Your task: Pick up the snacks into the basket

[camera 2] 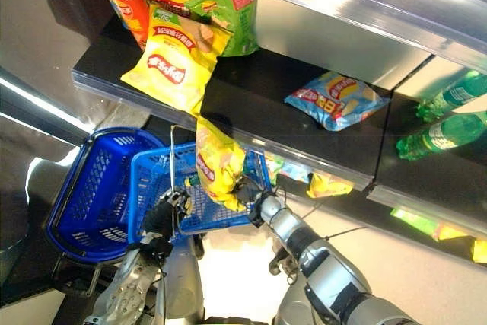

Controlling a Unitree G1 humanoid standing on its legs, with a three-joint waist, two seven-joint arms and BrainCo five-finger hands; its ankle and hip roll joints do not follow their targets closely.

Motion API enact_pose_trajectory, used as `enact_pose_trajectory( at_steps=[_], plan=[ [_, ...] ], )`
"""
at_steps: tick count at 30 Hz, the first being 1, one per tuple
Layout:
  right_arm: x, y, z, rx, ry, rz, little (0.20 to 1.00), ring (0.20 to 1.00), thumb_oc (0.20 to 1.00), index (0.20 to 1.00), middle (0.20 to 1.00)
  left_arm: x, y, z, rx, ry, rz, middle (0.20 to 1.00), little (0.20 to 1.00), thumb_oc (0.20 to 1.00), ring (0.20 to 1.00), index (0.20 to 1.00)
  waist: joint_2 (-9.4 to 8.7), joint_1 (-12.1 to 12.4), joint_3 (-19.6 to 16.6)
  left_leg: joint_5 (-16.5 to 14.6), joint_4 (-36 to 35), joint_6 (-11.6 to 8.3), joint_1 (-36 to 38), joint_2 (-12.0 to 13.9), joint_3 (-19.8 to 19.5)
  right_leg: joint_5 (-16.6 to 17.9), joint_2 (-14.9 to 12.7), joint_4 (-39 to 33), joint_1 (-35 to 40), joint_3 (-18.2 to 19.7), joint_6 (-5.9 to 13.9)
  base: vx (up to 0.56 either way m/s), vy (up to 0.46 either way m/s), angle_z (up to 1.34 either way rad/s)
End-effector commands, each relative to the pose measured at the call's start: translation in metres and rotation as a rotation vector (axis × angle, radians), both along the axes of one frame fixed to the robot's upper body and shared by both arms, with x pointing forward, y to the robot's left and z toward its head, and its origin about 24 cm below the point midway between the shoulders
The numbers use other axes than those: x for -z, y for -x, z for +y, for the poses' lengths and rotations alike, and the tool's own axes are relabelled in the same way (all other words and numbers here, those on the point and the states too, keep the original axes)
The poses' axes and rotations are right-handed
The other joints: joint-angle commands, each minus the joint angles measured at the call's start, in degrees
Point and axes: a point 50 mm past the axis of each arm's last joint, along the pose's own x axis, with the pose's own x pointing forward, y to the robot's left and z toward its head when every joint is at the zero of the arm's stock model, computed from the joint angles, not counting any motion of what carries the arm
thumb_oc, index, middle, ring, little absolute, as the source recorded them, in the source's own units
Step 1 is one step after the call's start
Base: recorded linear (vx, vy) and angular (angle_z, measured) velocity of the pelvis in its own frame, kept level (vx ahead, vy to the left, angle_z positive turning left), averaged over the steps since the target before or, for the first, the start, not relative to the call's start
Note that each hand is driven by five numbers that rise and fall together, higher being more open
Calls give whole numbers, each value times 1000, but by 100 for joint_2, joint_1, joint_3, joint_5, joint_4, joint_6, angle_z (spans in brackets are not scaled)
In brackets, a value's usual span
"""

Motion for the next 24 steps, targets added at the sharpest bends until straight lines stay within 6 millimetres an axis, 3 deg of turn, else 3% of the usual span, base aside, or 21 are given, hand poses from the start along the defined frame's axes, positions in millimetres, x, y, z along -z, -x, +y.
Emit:
enact_pose_trajectory(
  at_steps=[1,7,11,15,18,19,24],
  plan=[
    [-1,-6,5,14,56,-8,200,200,200,200,200,-116,-10,-25,112,191,-588,200,200,200,200,200,264,270,-467,68,-313,74,391,34,6,1077,-248,101,164,290,929,12,-1,7],
    [8,-6,-9,81,131,35,200,200,200,200,200,-126,-11,-36,172,211,-625,200,200,200,200,200,349,401,-508,77,-338,91,354,-15,-66,1043,-248,109,162,261,935,2,-6,6],
    [-2,-15,-7,57,191,-21,200,200,200,200,200,-129,-11,-42,199,227,-635,200,200,200,200,200,369,448,-505,86,-339,97,344,-25,-97,1028,-239,111,162,249,935,-2,-12,5],
    [2,-16,-16,-24,405,-31,200,200,200,200,200,-129,-11,-48,237,228,-630,200,200,200,200,200,412,503,-521,97,-353,104,313,-49,-130,976,-239,148,155,232,932,-5,-3,5],
    [3,-15,-18,-26,429,-30,200,200,200,200,200,-128,-12,-49,245,225,-623,200,200,200,200,200,424,518,-538,104,-367,105,302,-56,-158,969,-235,144,161,216,932,6,-3,8],
    [5,-14,-20,-25,444,-29,1000,1000,1000,1000,1000,-128,-12,-49,248,226,-621,200,200,200,200,200,429,525,-547,110,-373,107,295,-60,-177,962,-238,163,155,211,937,8,0,7],
    [0,-17,-21,-12,446,-99,1000,1000,1000,1000,1000,-127,-13,-46,228,218,-618,200,200,200,200,200,398,485,-532,103,-376,107,316,-54,-163,995,-218,165,127,257,942,2,1,1]
  ],
)
